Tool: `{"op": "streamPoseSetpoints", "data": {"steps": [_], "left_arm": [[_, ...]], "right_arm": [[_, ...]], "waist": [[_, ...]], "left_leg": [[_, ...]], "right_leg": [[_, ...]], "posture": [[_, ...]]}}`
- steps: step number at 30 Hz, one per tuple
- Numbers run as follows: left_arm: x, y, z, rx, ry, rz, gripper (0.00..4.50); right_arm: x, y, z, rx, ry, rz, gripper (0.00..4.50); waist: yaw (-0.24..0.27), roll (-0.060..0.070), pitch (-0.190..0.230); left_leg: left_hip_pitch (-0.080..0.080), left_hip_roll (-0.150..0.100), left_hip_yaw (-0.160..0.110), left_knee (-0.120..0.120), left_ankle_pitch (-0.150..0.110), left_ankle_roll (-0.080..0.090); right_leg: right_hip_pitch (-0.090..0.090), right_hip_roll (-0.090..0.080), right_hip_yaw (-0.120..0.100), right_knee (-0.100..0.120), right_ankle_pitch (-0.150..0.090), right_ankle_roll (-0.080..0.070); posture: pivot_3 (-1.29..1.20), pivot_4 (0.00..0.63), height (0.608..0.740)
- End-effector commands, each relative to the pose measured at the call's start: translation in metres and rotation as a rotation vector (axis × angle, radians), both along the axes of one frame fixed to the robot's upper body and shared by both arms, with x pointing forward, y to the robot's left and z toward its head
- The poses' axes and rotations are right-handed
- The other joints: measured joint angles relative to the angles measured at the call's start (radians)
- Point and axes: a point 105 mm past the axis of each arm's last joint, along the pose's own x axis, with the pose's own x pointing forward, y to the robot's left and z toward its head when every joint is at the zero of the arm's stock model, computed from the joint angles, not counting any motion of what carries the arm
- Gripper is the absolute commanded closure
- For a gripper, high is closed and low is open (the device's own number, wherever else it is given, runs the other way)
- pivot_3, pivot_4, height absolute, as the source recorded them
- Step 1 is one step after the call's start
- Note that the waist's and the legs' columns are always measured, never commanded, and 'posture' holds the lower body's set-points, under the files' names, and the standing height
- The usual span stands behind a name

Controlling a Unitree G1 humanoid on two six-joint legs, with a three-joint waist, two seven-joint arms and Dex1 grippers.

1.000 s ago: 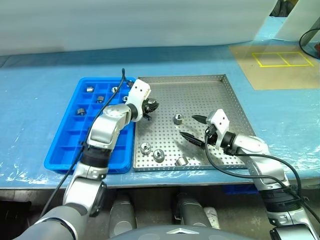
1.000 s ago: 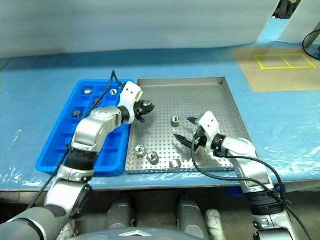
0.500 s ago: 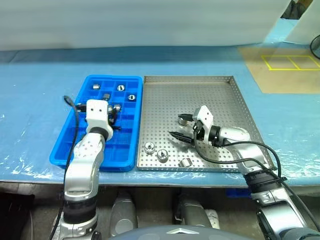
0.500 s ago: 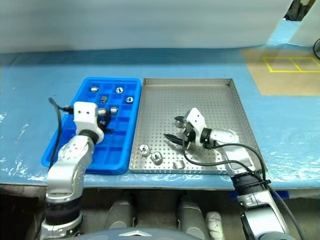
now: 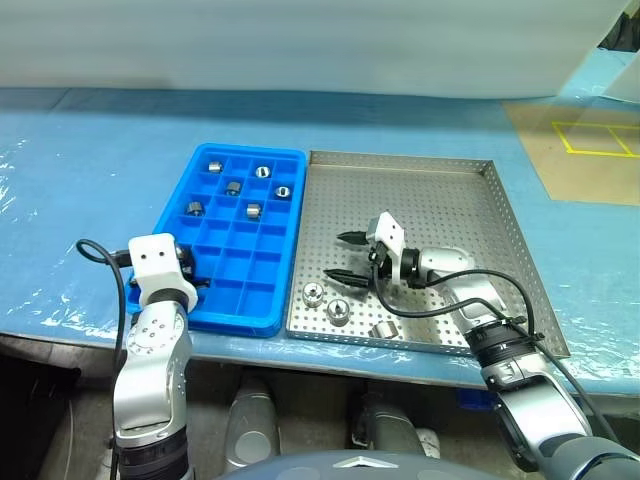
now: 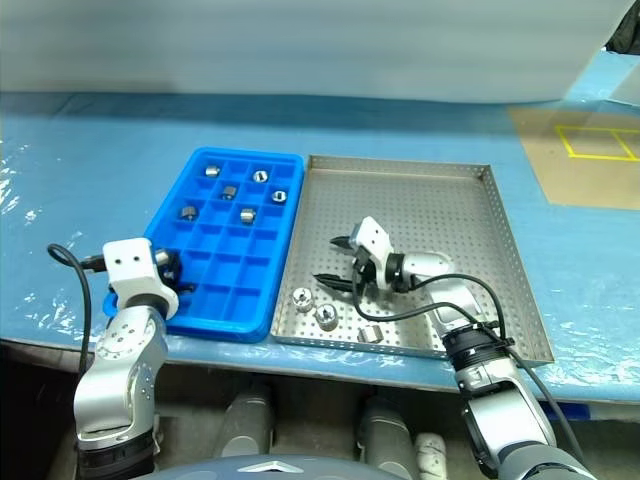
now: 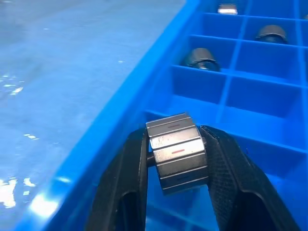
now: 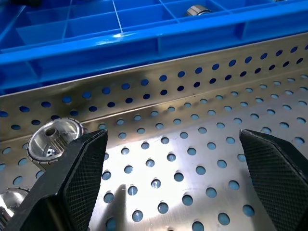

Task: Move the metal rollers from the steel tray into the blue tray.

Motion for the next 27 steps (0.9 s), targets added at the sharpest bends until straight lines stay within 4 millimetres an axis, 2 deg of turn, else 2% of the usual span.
{"op": "streamPoseSetpoints", "data": {"steps": [1,3,13,21,24,27], "left_arm": [[-0.002,0.014,0.022,0.048,-0.083,0.060,3.21],[0.001,0.017,0.020,0.050,-0.072,0.060,3.21],[0.018,0.004,-0.004,-0.011,0.041,-0.062,3.21],[0.032,-0.004,0.003,-0.005,0.024,-0.089,0.60],[0.035,-0.006,0.005,-0.005,0.017,-0.086,0.60],[0.042,-0.021,0.020,0.005,-0.038,-0.160,0.60]], "right_arm": [[0.001,0.006,0.010,0.016,-0.044,0.030,0.00],[0.001,0.006,0.011,0.017,-0.044,0.032,0.00],[-0.001,-0.004,0.012,0.009,-0.052,0.002,0.00],[-0.002,-0.012,0.015,0.012,-0.061,-0.034,0.00],[-0.003,-0.016,0.018,0.021,-0.064,-0.051,0.00],[-0.007,-0.020,0.029,0.064,-0.067,-0.061,0.00]], "waist": [[0.002,0.000,0.000],[0.003,0.000,0.000],[0.012,0.000,0.000],[0.010,0.001,0.000],[0.000,0.001,-0.001],[-0.009,0.001,0.000]], "left_leg": [[0.000,0.000,0.000,0.000,0.000,0.000],[0.000,0.000,0.000,0.000,0.000,0.000],[0.001,0.000,0.000,0.000,0.000,0.000],[0.003,0.000,0.000,0.001,0.001,-0.001],[0.003,0.000,0.000,0.001,0.001,-0.001],[0.002,0.000,0.000,0.000,0.001,-0.001]], "right_leg": [[0.000,0.000,0.000,0.000,0.000,0.000],[0.000,0.000,0.000,0.000,0.000,0.000],[0.000,0.000,0.000,0.001,0.000,0.000],[0.000,0.000,0.001,0.004,0.000,0.000],[0.000,0.000,0.001,0.003,0.000,0.000],[0.000,0.000,0.001,0.003,0.000,0.000]], "posture": [[0.26,0.150,0.740],[0.25,0.150,0.740],[0.20,0.150,0.740],[0.14,0.150,0.740],[0.11,0.150,0.740],[0.09,0.150,0.740]]}}
